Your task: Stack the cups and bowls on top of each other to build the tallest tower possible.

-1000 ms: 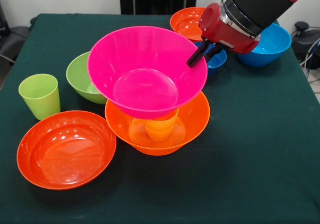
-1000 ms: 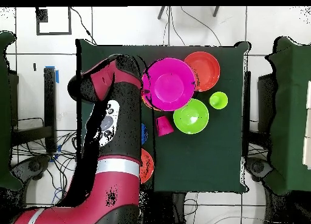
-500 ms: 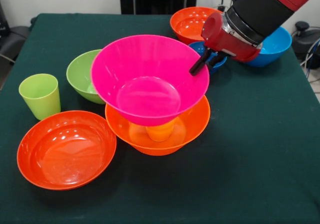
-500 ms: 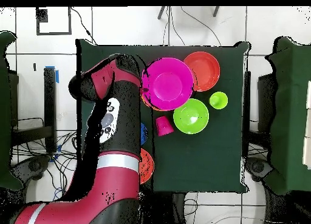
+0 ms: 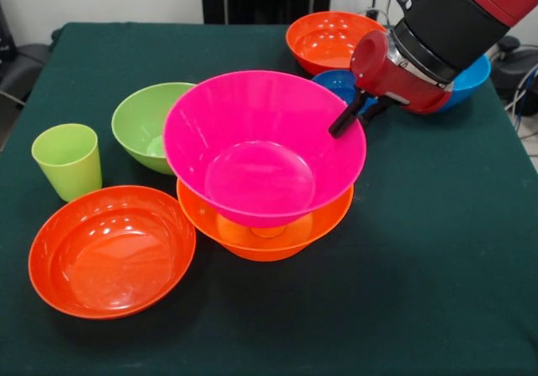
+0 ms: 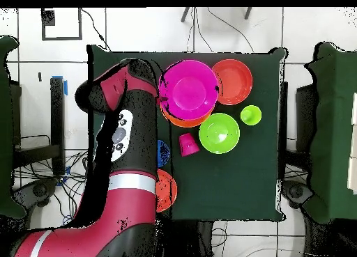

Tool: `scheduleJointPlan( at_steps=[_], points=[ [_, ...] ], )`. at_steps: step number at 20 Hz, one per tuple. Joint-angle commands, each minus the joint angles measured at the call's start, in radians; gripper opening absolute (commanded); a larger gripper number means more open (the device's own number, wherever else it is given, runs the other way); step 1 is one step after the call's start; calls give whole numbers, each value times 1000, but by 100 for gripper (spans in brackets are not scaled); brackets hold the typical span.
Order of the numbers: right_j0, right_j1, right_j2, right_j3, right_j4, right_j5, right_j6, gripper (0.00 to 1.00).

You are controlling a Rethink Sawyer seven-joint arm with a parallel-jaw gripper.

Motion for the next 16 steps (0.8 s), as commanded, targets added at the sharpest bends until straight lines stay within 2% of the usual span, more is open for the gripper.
scheduleJointPlan(
  at_steps=[1, 16],
  points=[
    [13, -6, 46, -4, 19, -54, 121, 0],
    [5, -22, 48, 16, 37, -54, 93, 0]
  ],
)
